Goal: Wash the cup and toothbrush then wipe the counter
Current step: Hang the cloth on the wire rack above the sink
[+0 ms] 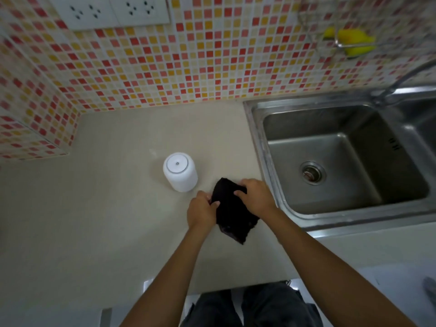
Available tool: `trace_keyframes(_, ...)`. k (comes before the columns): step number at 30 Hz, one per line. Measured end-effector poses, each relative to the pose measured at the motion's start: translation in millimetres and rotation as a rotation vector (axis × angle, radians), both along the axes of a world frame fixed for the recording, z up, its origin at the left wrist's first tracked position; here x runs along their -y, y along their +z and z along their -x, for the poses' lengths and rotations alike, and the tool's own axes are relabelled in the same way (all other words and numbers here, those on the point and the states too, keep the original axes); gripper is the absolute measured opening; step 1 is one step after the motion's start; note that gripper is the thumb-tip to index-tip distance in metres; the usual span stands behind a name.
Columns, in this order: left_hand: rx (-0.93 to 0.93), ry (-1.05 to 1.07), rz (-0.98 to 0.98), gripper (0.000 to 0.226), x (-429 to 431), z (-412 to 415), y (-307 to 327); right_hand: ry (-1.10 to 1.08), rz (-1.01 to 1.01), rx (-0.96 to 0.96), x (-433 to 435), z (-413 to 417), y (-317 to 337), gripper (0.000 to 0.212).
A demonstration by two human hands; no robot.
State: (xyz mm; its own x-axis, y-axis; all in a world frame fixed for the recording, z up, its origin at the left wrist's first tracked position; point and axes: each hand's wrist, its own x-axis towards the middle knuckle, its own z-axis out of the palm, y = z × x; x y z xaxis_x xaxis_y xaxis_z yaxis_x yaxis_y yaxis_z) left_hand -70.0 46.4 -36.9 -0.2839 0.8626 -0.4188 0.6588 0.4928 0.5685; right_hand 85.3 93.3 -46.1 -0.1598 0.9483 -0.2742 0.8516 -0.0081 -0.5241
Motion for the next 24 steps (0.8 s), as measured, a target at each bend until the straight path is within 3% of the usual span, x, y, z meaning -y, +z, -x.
trace_keyframes(4, 0.068, -0.031, 0.079, 0.052, 0, 4, 8, -0.074, 0.11, -0.133, 2, -10, 11, 0.024)
trace_keyframes(8, 0.029, -0.092, 0.146, 0.044, 4, 5, 7, -0.121, 0.14, -0.152, 4, -15, 17, 0.024)
trace_keyframes(11, -0.016, -0.075, 0.074, 0.052, 3, 2, 21, -0.144, 0.138, -0.182, 4, -20, 24, 0.024)
trace_keyframes(18, 0.044, -0.288, -0.236, 0.04, -18, -13, 71, -0.18, 0.1, -0.134, -7, -50, 52, 0.016)
trace_keyframes(21, 0.023, -0.482, -0.312, 0.01, -30, -24, 103, -0.118, -0.012, -0.197, -15, -63, 73, 0.05)
trace_keyframes(22, 0.029, -0.52, -0.322, 0.013, -34, -28, 113, -0.059, -0.033, -0.26, -19, -66, 83, 0.059)
trace_keyframes(24, 0.046, -0.575, -0.359, 0.018, -42, -33, 132, 0.068, -0.046, -0.342, -25, -69, 105, 0.054)
